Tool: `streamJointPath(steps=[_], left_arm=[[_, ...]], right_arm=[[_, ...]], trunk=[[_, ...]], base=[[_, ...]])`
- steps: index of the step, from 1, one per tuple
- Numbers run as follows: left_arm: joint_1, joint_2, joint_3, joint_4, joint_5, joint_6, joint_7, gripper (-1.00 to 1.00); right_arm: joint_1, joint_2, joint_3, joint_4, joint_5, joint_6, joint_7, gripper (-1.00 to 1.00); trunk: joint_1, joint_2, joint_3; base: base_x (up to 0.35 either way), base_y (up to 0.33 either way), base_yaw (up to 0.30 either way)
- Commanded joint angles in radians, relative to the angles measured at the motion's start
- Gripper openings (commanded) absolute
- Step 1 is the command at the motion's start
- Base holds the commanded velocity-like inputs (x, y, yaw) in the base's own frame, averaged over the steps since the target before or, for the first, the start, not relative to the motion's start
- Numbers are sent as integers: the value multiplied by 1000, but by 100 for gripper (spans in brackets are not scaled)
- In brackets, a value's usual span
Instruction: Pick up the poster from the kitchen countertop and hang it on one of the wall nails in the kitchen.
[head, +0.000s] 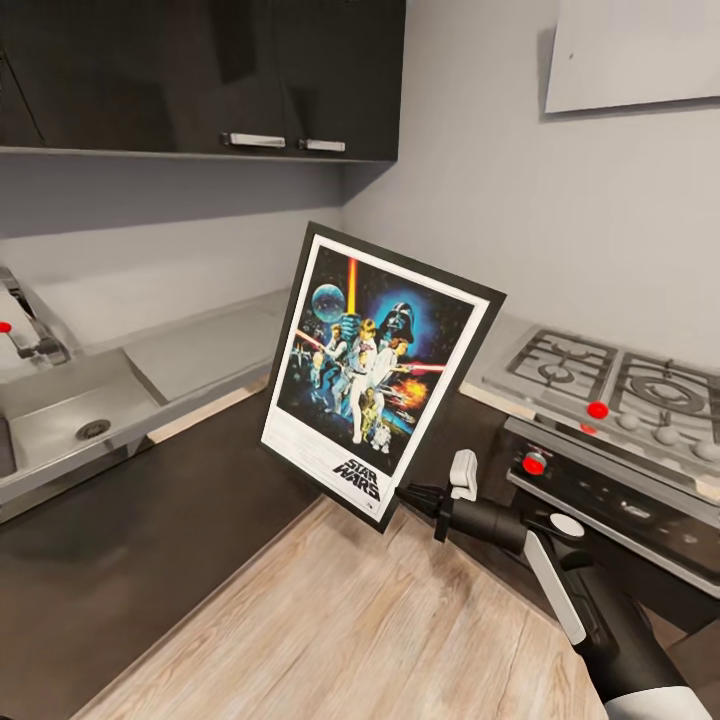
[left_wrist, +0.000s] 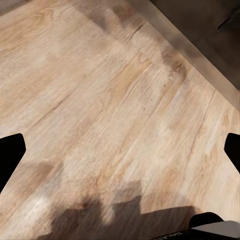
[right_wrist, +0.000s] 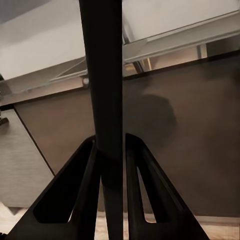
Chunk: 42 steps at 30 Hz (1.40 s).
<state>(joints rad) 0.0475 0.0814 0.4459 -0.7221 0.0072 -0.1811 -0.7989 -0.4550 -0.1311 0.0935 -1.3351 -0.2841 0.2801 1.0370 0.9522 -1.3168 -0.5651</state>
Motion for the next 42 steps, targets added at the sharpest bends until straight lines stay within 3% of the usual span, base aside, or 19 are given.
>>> streamJointPath(steps=[1, 42], left_arm=[[0, 0, 1, 0, 1, -2, -3, 100], [0, 0, 0, 1, 0, -1, -3, 100]], right_arm=[[-1, -1, 2, 0, -11, 11, 0, -100], [-1, 1, 2, 2, -9, 10, -3, -100]], trunk=[[-4, 7, 3], [-161, 294, 131]], base=[[0, 0, 0], [0, 0, 0]])
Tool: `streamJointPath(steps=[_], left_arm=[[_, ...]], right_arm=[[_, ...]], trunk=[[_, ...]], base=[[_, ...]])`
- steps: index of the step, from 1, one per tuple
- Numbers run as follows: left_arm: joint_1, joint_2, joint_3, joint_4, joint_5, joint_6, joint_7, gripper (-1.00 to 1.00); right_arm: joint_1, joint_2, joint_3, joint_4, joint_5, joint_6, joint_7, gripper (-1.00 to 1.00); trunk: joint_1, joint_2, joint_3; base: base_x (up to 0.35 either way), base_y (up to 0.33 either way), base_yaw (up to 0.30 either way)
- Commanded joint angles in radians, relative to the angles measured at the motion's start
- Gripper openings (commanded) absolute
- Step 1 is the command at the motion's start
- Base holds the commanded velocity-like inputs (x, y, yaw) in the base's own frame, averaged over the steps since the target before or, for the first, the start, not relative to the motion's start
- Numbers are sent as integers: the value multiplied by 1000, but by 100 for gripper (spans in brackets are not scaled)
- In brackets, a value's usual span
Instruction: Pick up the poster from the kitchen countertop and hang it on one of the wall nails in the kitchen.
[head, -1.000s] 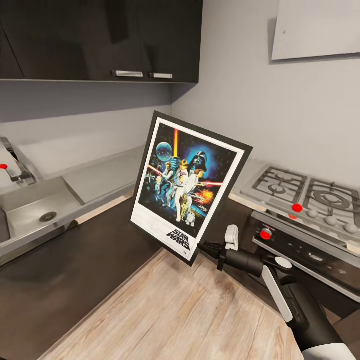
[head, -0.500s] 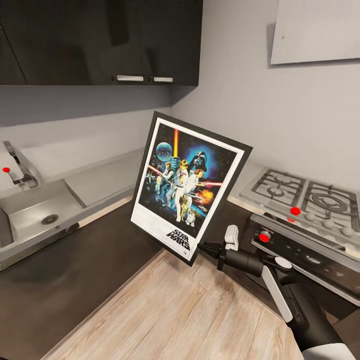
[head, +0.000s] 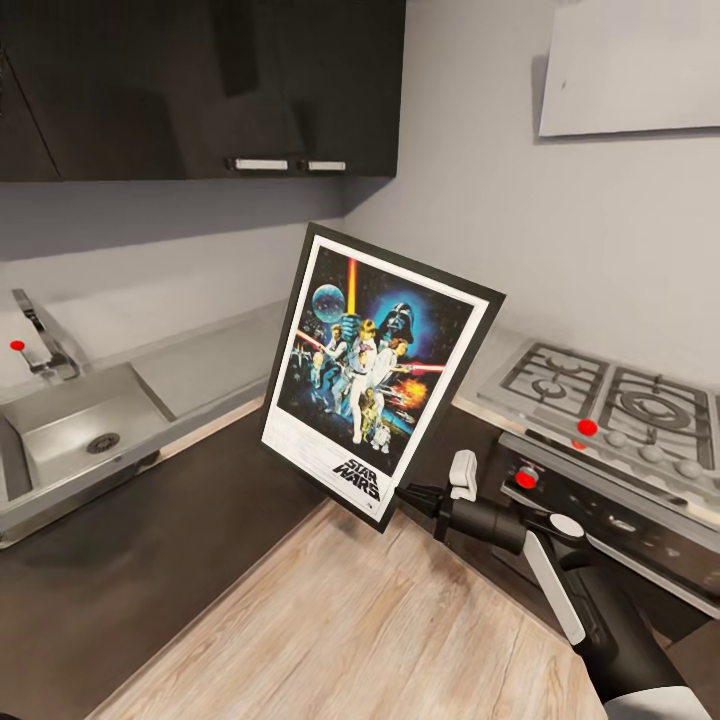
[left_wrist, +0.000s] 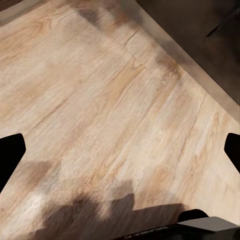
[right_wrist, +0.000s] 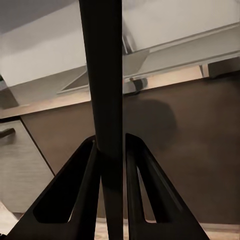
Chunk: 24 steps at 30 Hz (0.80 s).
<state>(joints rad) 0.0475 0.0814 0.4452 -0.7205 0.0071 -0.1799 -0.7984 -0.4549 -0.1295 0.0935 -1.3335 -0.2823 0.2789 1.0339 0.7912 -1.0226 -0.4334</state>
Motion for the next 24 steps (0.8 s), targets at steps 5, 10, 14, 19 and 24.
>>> streamJointPath(steps=[5, 10, 14, 19, 24], left_arm=[[0, 0, 1, 0, 1, -3, -4, 100], [0, 0, 1, -1, 1, -3, -4, 100], [0, 0, 1, -1, 1, -3, -4, 100], [0, 0, 1, -2, 0, -3, -4, 100], [0, 0, 1, -1, 0, -3, -4, 100]], right_arm=[[-1, -1, 2, 0, -11, 11, 0, -100], [-1, -1, 2, 0, -10, 11, 0, -100], [-1, -1, 2, 0, -10, 11, 0, -100], [-1, -1, 2, 0, -10, 11, 0, -100], [-1, -1, 2, 0, -11, 10, 0, -100]], trunk=[[-19, 35, 15], [-38, 70, 31], [-54, 98, 43], [-73, 133, 59], [-92, 168, 74]], base=[[0, 0, 0], [0, 0, 0], [0, 0, 0], [0, 0, 0], [0, 0, 0]])
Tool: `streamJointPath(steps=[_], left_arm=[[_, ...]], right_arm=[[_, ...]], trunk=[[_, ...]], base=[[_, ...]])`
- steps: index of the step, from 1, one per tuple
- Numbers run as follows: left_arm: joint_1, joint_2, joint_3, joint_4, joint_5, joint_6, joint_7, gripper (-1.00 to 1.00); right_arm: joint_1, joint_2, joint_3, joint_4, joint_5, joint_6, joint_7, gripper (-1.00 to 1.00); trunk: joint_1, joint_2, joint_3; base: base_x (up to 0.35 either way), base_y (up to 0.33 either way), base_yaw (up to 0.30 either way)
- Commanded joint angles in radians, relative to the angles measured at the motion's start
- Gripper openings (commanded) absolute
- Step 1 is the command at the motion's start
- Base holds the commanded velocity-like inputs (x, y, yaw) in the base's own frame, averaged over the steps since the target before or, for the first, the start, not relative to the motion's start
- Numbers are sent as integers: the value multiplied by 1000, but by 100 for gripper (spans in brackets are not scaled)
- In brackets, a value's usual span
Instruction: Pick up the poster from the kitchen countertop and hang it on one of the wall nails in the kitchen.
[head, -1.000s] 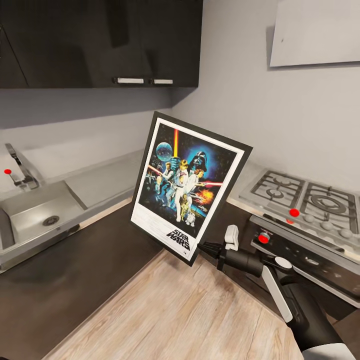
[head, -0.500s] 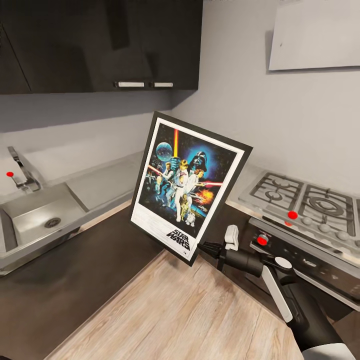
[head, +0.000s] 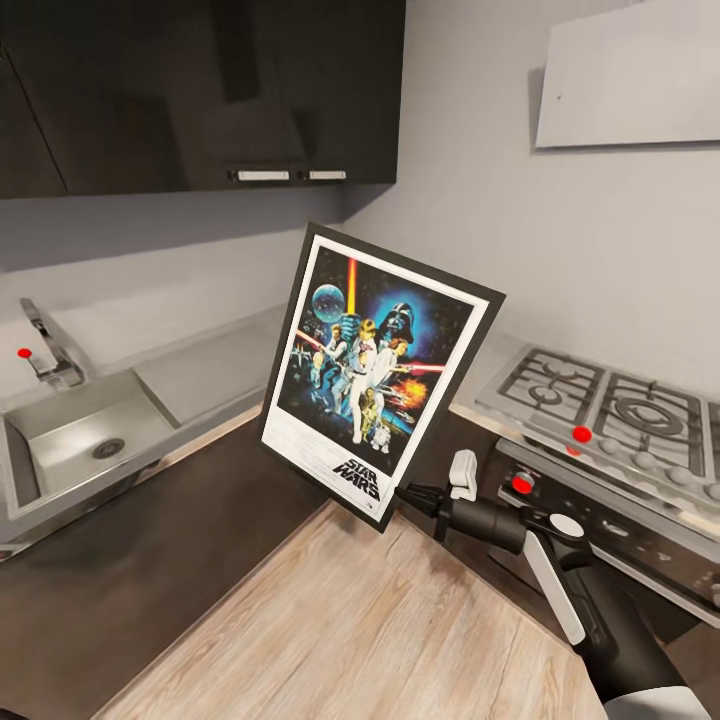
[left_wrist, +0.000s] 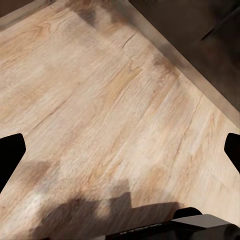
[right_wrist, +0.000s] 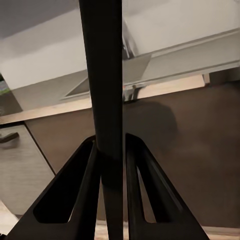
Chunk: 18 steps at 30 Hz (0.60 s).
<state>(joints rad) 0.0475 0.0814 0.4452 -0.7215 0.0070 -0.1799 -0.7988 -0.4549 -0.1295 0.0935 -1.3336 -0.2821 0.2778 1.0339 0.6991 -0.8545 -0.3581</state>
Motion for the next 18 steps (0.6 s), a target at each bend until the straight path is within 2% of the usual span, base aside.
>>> streamJointPath(steps=[1, 18], left_arm=[[0, 0, 1, 0, 1, -3, -3, 100], [0, 0, 1, -1, 1, -2, -3, 100]], right_arm=[[-1, 0, 2, 0, -11, 11, 0, -100], [-1, 1, 2, 0, -9, 11, 0, -100]], trunk=[[-4, 6, 2], [-69, 125, 56]], base=[[0, 0, 0], [0, 0, 0]])
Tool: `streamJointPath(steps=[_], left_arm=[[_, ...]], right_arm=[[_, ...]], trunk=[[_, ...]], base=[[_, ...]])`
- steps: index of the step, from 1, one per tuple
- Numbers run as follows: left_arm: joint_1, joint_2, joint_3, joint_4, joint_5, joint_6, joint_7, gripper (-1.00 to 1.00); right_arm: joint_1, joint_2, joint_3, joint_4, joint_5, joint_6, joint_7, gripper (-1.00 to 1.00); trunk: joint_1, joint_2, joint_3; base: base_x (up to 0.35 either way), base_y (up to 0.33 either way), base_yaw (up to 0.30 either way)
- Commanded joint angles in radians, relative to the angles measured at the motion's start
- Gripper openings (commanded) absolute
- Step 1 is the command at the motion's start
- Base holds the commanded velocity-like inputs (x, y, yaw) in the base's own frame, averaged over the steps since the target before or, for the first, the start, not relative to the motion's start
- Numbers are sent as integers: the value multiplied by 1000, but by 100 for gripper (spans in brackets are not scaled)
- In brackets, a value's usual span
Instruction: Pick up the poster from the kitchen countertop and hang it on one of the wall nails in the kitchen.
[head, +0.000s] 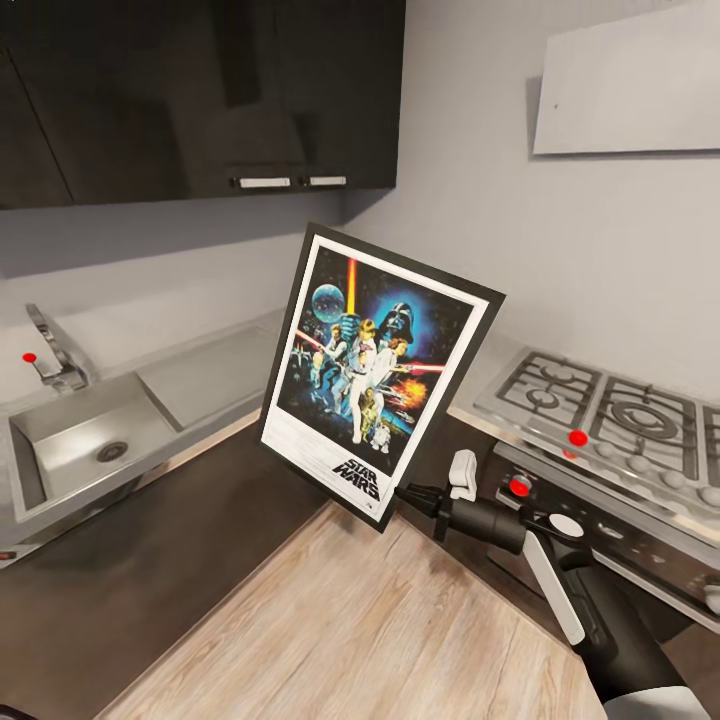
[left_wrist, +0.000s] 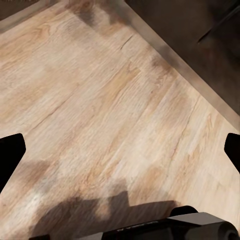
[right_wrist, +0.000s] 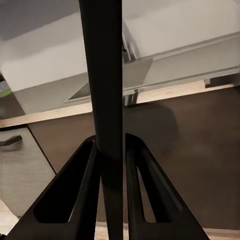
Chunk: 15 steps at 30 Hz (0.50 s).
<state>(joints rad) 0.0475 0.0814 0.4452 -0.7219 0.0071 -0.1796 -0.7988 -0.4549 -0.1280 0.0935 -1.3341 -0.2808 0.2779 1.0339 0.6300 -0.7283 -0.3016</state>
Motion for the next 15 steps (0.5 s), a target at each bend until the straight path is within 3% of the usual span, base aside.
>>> streamJointPath(steps=[1, 15], left_arm=[[0, 0, 1, -1, 1, -3, -3, 100], [0, 0, 1, -1, 1, -1, -3, 100]], right_arm=[[-1, -1, 2, 0, -11, 11, 0, -100], [-1, -1, 2, 1, -11, 11, 0, -100]], trunk=[[-4, 6, 2], [-57, 104, 46]], base=[[0, 0, 0], [0, 0, 0]])
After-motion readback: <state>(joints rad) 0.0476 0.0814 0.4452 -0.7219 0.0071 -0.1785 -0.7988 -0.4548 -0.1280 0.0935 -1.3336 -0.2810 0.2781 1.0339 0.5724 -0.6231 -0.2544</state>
